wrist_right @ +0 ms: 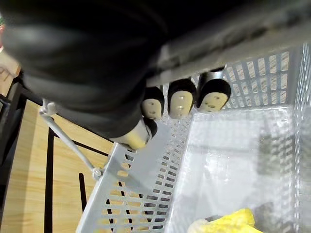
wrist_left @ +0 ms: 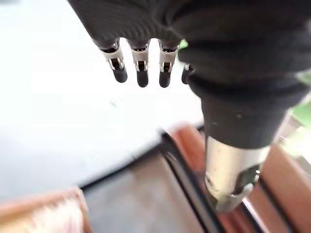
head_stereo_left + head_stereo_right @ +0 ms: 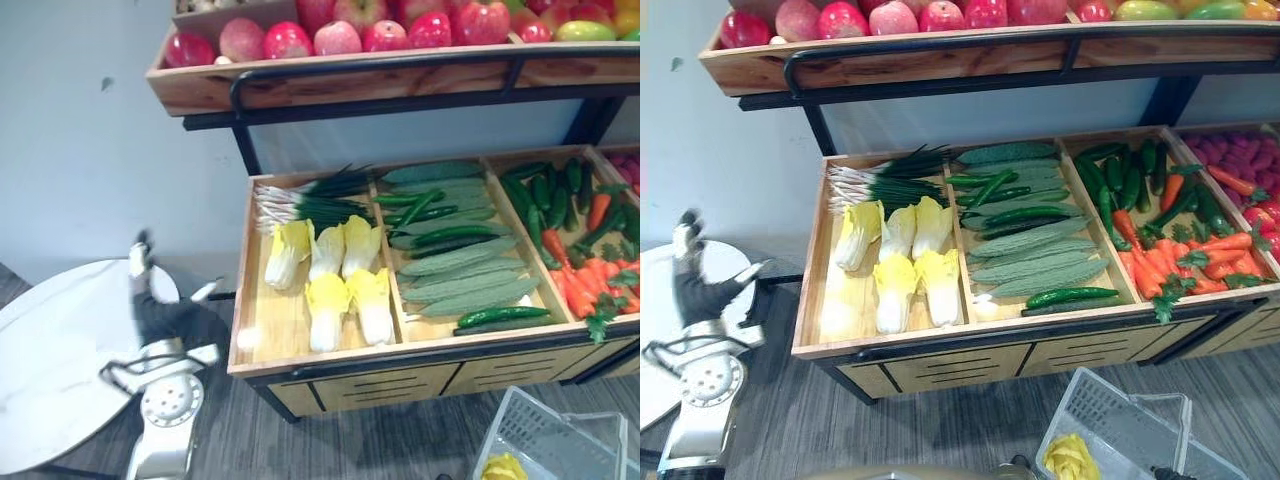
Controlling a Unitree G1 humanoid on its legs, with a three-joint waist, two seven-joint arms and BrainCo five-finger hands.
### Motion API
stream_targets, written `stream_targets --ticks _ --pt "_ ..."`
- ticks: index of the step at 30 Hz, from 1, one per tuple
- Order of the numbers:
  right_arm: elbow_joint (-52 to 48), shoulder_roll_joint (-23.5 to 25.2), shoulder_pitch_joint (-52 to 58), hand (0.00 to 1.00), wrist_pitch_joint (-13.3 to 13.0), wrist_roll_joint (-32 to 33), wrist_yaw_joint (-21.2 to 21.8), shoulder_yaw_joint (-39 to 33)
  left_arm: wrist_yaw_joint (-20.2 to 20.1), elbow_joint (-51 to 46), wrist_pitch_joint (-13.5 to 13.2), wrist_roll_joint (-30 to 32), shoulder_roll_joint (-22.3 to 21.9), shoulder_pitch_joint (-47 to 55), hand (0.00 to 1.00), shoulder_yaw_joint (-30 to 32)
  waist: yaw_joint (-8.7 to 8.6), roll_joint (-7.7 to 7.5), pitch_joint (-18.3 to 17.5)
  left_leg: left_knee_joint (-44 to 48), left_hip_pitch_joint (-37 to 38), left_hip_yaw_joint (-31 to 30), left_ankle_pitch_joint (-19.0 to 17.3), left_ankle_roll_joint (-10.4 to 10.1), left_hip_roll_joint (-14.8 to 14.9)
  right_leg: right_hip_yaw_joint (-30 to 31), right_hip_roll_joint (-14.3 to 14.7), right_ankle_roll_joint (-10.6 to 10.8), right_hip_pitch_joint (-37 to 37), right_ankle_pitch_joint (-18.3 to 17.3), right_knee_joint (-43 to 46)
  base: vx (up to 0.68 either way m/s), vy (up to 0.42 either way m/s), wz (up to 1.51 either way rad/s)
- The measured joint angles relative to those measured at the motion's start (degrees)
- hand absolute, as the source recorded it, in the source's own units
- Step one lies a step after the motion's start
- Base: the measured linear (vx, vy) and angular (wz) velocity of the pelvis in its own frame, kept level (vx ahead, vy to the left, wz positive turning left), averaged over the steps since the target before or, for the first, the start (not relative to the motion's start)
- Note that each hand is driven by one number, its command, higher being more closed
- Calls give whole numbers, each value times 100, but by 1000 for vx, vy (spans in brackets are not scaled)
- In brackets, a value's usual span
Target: Pick vegetable in the basket
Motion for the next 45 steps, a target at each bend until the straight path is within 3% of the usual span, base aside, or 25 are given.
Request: stream_targets --ticks 2,4,6,9,13,14,16,19,21,25,31,34,40,43,45 --pt "-83 148 39 100 1 19 -131 -7 423 790 116 0 -115 73 0 453 3 -19 -19 -4 -18 -70 -3 -4 -2 -57 2 1 13 1 -61 -11 -19 13" --pt "-211 380 115 100 10 45 -165 -6 955 1723 101 -2 -269 291 0 818 20 -61 -64 -4 -22 -95 16 21 1 -88 12 9 37 7 -100 14 -11 6" --pt "-233 532 130 100 24 43 -209 -5 1239 2487 84 -285 -435 394 0 1045 27 -97 -119 -6 4 -109 28 -12 -3 -123 14 36 121 25 -180 20 -4 5" --pt "-245 742 162 100 44 34 -257 5 1476 3735 81 -975 -776 435 0 1530 43 -138 -215 -9 59 -117 7 -15 -7 -155 18 84 214 57 -264 10 0 1" --pt "-238 790 124 100 112 -16 -256 6 1477 4850 193 -1355 -991 440 0 1978 68 -116 -282 -15 114 -89 -44 -36 -1 -152 38 85 314 57 -367 -2 1 -1" --pt "-238 790 114 100 111 -21 -256 8 1411 4951 220 -1358 -996 440 0 2043 63 -166 -256 -15 115 -82 -46 -38 -1 -144 42 85 308 58 -383 16 -5 -7" --pt "-223 789 103 100 99 -27 -256 13 1177 5212 284 -1347 -995 443 0 2117 42 -96 -277 -11 138 -62 -46 -39 7 -101 56 130 302 88 -391 19 -5 -7" --pt "-202 788 69 100 29 -74 -255 81 706 5528 581 -1236 -992 459 0 2136 38 -84 -239 -8 209 58 -69 -64 36 3 92 131 318 90 -389 -11 -4 -18" --pt "-182 779 57 100 -74 -83 -252 135 238 5714 860 -1233 -991 405 0 2130 6 -51 -243 2 217 81 -89 -78 43 43 99 131 314 89 -390 -30 -4 -9" --pt "-171 756 73 100 -128 -213 -259 321 -846 6028 1177 -1214 -992 430 0 1841 2 -39 -236 5 308 214 -121 -90 59 139 121 134 303 91 -390 -4 -2 -15" --pt "-165 750 67 100 -263 -295 -297 534 -1659 6106 1132 -899 -995 419 0 1051 2 -22 -222 5 323 267 -138 -99 64 199 129 134 298 91 -388 -9 -3 -4" --pt "-166 750 41 100 -303 -295 -298 555 -1836 6107 964 -756 -994 471 0 694 29 4 -193 7 420 409 -182 -122 84 332 159 135 300 91 -383 -7 -4 -20" --pt "-173 751 25 100 -319 -292 -316 637 -1952 6097 946 -691 -994 477 0 279 22 24 -53 521 407 699 -564 -128 184 652 171 148 187 31 -187 2 6 -30" --pt "-466 871 48 100 -330 -246 -419 713 -2026 6088 966 -551 -963 346 0 -130 5 -88 186 1174 222 958 -1002 -49 241 1031 33 246 -369 -269 789 -23 54 -44" --pt "-635 1009 85 100 -367 -231 -441 753 -2051 6066 1000 -310 -910 240 0 -344 -12 -188 309 1295 163 1052 -1117 23 253 1147 -13 272 -626 -244 1132 -65 67 -37"
